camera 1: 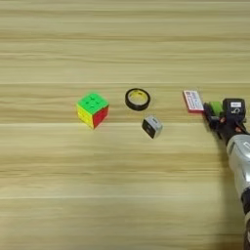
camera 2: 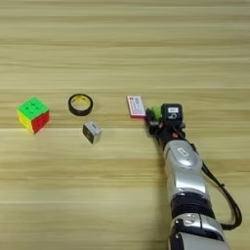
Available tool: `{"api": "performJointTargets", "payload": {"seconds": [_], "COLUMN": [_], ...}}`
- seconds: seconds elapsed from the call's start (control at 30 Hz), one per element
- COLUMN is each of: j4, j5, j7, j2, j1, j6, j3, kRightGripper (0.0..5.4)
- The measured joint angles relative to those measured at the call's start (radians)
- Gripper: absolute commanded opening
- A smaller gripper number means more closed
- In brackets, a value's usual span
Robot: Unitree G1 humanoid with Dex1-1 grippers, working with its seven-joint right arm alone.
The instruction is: Move the objects on the table
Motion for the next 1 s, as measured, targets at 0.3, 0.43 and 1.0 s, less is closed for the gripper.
{"api": "performJointTargets", "payload": {"seconds": [0.3,0.43,1.0], "j4": [-0.257,-0.415,-0.753], "j5": [0.01,0.025,0.049], "j7": [0.003,0.023,0.098], "j2": [0.028,0.044,0.116], "j1": [0.086,0.152,0.363], "j6": [0.026,0.059,0.119], "j3": [0.019,0.049,0.186], "kRightGripper": [4.17,4.58,5.39]}}
